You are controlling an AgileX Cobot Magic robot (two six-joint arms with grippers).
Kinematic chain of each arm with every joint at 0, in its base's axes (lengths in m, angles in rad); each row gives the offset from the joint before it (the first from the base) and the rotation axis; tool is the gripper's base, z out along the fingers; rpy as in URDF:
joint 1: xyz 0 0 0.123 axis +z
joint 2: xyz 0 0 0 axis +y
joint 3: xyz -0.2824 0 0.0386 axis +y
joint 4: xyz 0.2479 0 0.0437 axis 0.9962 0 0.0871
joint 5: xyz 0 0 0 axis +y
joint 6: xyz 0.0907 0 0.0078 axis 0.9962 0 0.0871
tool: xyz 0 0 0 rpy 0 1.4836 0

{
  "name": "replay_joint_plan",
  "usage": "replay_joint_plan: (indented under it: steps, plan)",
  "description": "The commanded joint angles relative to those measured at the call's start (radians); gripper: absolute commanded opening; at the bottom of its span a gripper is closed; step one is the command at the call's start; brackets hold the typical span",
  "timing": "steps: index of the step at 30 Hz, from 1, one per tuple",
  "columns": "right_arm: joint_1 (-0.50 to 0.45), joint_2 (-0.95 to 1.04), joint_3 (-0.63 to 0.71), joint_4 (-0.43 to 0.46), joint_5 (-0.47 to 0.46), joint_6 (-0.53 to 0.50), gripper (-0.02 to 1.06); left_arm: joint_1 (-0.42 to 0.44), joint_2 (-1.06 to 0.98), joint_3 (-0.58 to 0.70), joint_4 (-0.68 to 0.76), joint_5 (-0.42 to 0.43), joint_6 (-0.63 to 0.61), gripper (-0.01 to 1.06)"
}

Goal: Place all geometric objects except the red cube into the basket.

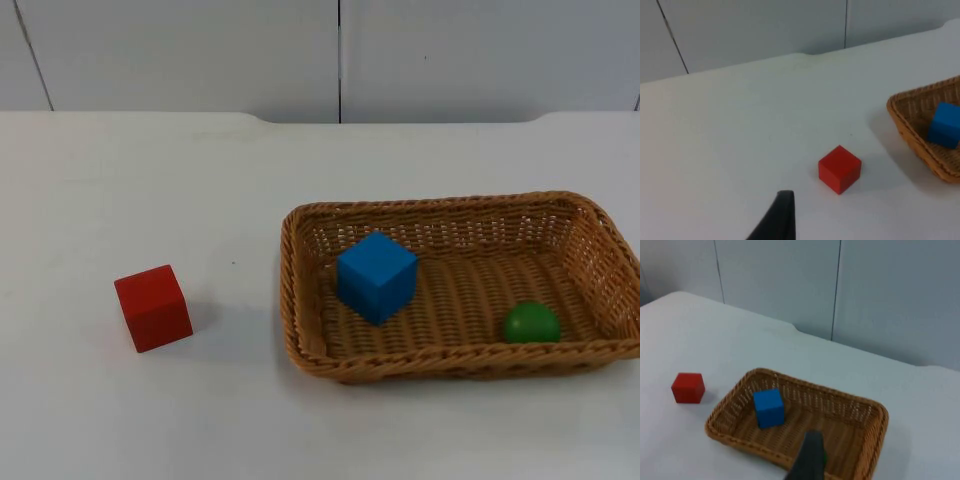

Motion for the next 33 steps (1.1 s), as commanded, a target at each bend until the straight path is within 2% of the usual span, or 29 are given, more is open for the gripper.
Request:
replay_joint_plan:
  steps: [1,4,7,12,14,18,25,33]
  plan:
    - [0.005,-0.067,0.002,-0.031,0.072,0.007,0.73,0.002,-0.074,0.037,0.009,0.008,-0.044,1.05]
    - [0.005,-0.103,0.002,-0.039,0.115,0.022,0.73,0.002,-0.120,0.050,0.019,0.025,-0.053,1.05]
    - [0.005,-0.147,0.002,-0.044,0.166,0.033,0.73,0.002,-0.181,0.049,0.032,0.084,-0.054,1.05]
    - [0.005,-0.147,0.004,-0.046,0.212,0.033,0.73,0.002,-0.181,0.059,0.063,0.139,-0.058,1.05]
    - [0.005,-0.147,0.011,-0.049,0.212,0.033,0.73,0.002,-0.181,0.073,0.066,0.147,-0.071,1.05]
    - [0.005,-0.147,0.071,-0.051,0.212,0.033,0.73,0.002,-0.181,0.076,0.179,0.146,-0.217,1.05]
    - [0.005,-0.147,0.173,-0.048,0.166,0.059,0.73,0.002,-0.181,0.076,0.189,0.146,-0.232,1.05]
    - [0.005,-0.147,0.173,-0.048,0.166,0.059,0.73,0.002,-0.181,0.076,0.189,0.146,-0.232,1.05]
